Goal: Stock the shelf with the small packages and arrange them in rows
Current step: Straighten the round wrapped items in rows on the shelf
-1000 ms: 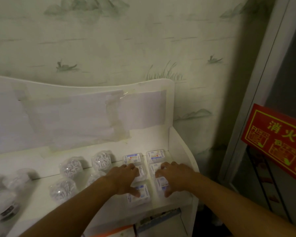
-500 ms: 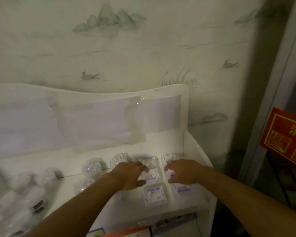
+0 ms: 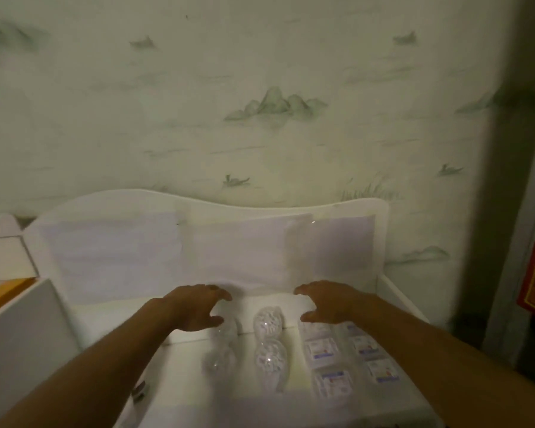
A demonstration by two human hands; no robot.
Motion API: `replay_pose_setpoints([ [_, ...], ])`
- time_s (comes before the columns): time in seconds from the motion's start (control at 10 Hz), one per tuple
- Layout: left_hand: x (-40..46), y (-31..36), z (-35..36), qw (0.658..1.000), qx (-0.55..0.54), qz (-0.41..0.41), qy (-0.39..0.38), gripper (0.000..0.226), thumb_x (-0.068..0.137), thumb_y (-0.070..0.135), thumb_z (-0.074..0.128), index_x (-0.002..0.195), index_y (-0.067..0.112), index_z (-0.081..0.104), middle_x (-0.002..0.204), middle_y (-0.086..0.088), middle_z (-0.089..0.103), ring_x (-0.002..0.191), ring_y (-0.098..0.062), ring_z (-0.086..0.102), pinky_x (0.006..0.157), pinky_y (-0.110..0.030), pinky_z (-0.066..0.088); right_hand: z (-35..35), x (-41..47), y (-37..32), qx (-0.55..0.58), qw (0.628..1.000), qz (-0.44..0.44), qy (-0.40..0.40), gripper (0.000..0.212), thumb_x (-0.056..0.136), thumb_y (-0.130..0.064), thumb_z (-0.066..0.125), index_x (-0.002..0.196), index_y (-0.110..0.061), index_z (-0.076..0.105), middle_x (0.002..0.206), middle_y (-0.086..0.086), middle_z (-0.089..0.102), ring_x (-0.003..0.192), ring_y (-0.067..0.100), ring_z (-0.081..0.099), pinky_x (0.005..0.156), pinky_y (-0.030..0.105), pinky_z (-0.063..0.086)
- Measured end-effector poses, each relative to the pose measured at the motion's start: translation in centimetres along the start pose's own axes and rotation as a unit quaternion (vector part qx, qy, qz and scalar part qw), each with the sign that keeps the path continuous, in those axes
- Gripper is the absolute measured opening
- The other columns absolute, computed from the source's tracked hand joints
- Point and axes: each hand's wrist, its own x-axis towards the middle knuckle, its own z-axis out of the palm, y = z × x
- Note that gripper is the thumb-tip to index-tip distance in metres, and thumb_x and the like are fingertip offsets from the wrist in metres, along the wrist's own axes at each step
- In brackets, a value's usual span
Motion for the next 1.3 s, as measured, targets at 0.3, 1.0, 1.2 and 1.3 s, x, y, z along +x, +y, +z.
replay_pose_setpoints([
  [0.3,-4.2,-5.9,1.9,0.999,-0.042,-0.002,0.010,0.053,0.092,0.049,0.052,0.141,0.034,0.038,0.149,0.010,0.039,0.130,-0.013,0.044,0.107,-0.030,0.037,0.0,3.0,-7.4,0.030,0.999,-0.005,0.019,0.059,0.089,-0.049,0.058,0.141,-0.027,0.040,0.141,-0.002,0.050,0.129,0.019,0.046,0.107,0.036,0.037],
  [1.0,0.3,2.1,15.1,0.659,-0.724,-0.169,0.113,0.065,0.099,0.047,0.037,0.153,0.028,0.005,0.158,0.003,0.019,0.140,-0.017,0.029,0.108,-0.031,0.031,15.6,10.5,-17.9,0.672,0.698,0.233,0.080,0.064,0.096,-0.046,0.048,0.149,-0.036,0.013,0.152,0.017,0.034,0.132,0.029,0.043,0.109,0.035,0.039],
  [1.2,-0.1,2.3,15.3,0.601,-0.768,-0.171,0.138,0.060,0.101,0.035,0.039,0.152,0.028,0.008,0.149,-0.003,0.034,0.118,-0.013,0.044,0.093,-0.027,0.043,17.1,10.3,-20.5,0.724,0.632,0.276,0.019,0.072,0.097,-0.039,0.050,0.152,-0.022,0.008,0.142,0.015,0.042,0.121,0.026,0.053,0.095,0.017,0.045],
  [1.3,-0.5,1.9,15.3,0.598,-0.768,-0.173,0.152,0.056,0.101,0.032,0.039,0.152,0.025,0.015,0.133,0.004,0.040,0.097,-0.002,0.050,0.069,-0.011,0.044,15.9,9.7,-18.9,0.687,0.700,0.160,0.111,0.056,0.098,-0.042,0.045,0.148,-0.037,0.021,0.149,-0.001,0.038,0.130,0.019,0.046,0.100,0.028,0.044],
])
